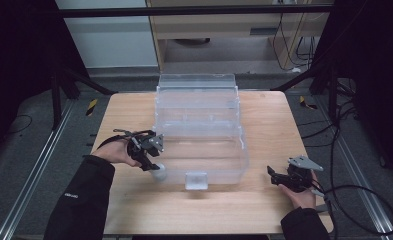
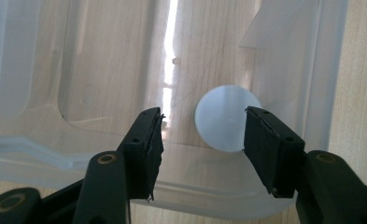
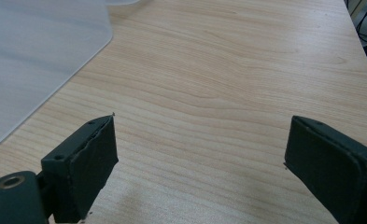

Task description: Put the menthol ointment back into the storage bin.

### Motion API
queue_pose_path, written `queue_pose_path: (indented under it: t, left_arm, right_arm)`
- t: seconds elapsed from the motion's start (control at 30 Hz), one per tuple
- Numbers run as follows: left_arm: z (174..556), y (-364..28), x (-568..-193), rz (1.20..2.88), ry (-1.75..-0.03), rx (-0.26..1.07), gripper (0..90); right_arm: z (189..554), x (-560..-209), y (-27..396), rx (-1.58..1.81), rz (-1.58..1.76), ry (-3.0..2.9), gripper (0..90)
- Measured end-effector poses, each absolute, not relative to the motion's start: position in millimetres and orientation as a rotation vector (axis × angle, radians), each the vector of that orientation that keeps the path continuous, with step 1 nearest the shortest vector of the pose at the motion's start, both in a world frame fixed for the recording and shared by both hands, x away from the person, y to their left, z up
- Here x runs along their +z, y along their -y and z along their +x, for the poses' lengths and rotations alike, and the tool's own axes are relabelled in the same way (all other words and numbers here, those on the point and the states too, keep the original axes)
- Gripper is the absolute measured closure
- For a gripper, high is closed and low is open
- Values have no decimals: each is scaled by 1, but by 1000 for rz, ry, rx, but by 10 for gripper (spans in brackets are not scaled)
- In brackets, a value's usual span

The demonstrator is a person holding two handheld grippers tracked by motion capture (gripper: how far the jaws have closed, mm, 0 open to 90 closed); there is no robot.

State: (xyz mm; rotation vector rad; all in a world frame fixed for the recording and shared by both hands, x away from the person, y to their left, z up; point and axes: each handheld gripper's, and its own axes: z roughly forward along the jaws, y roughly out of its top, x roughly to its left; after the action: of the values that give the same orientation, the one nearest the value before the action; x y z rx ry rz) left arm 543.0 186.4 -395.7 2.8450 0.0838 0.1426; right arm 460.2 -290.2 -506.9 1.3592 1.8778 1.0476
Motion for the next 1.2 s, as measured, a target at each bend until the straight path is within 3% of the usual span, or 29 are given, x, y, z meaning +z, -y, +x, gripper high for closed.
queue_pose_path:
  t: [0.3,0.63,1.2]
  left_arm:
    - [534,-199,-373,2749,-132,255,414]
    - [515,-229,-353,2547,-304,349,269]
    - [485,-282,-395,2198,-679,466,196]
  right_arm:
    - [461,-507,291,1040,1359,-1877,96]
    - [460,-507,291,1047,1360,-1870,96]
    - [456,-507,294,1067,1342,-1835,98]
